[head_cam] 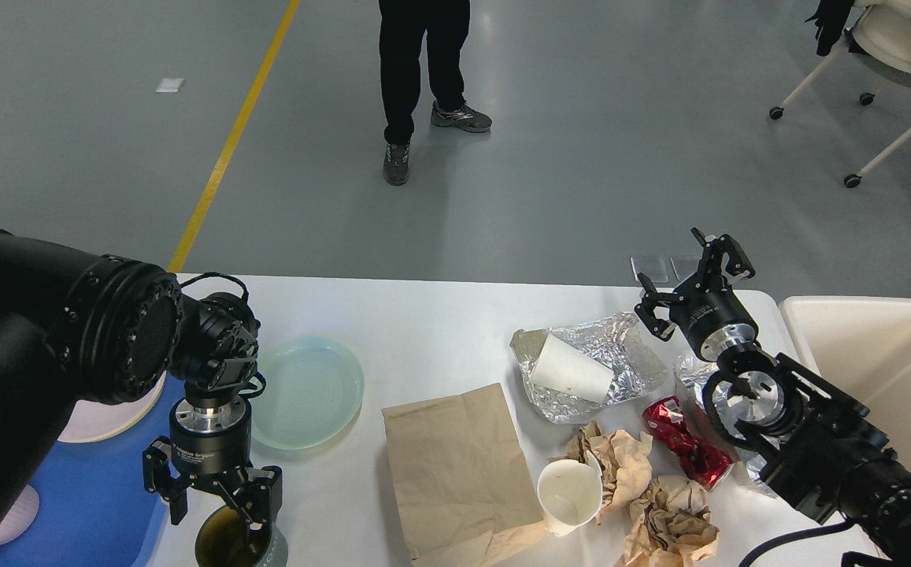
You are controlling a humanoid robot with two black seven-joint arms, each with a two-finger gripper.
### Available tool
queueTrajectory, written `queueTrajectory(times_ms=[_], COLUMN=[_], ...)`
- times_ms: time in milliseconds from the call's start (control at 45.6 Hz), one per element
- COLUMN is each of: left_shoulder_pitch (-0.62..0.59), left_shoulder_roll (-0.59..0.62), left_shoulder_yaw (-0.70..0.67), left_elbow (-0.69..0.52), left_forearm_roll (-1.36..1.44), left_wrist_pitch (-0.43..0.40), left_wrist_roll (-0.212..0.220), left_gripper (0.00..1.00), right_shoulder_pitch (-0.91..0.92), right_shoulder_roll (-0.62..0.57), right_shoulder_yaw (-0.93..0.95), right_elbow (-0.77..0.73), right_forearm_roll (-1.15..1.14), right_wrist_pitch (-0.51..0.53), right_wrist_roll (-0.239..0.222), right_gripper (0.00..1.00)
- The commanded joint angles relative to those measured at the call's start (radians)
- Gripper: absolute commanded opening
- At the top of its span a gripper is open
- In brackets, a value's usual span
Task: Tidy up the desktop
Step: 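Lift the dark mug and set it on the blue tray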
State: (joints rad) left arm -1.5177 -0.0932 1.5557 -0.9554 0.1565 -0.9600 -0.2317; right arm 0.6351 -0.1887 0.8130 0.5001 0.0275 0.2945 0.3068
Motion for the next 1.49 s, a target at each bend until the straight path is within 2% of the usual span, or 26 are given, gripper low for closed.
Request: queueTrajectory(times_ms=[0, 329, 438, 658, 877, 1074, 1468], left_shoulder_pitch=[0.013, 0.033, 0.031, 0.033, 0.007, -0.093, -0.502], left_shoulder_roll=[-0.005, -0.026, -0.029, -0.034, -0.040, -0.042, 0.033], left_shoulder_yaw=[0.000, 0.017, 0.018, 0.007, 0.004, -0.005, -0.019], left_elbow=[0.007, 0.017, 0.026, 0.026, 0.015, 0.001, -0.193], left_forearm_roll=[0.000, 0.000, 0.000, -0.002, -0.003, -0.005, -0.006], left_wrist_pitch=[0.000, 0.000, 0.000, 0.000, 0.000, 0.000, 0.000], left_wrist_roll=[0.000, 0.000, 0.000, -0.003, -0.006, -0.015, -0.018], left_gripper=[0.70, 0.40, 0.23, 0.00, 0.00, 0.00, 0.00], right_shoulder_pitch=[0.000, 0.000, 0.000, 0.000, 0.000, 0.000, 0.000], right_shoulder_roll=[0.000, 0.000, 0.000, 0.000, 0.000, 0.000, 0.000], right_shoulder_yaw=[0.000, 0.000, 0.000, 0.000, 0.000, 0.000, 0.000], right_elbow=[0.000, 0.000, 0.000, 0.000, 0.000, 0.000, 0.000], right_forearm_roll=[-0.001, 0.000, 0.000, 0.000, 0.000, 0.000, 0.000], right_wrist_pitch=[0.000, 0.000, 0.000, 0.000, 0.000, 0.000, 0.000], right_wrist_roll=[0.000, 0.000, 0.000, 0.000, 0.000, 0.000, 0.000], right_gripper=[1.00, 1.00, 1.00, 1.00, 1.00, 1.00, 1.00])
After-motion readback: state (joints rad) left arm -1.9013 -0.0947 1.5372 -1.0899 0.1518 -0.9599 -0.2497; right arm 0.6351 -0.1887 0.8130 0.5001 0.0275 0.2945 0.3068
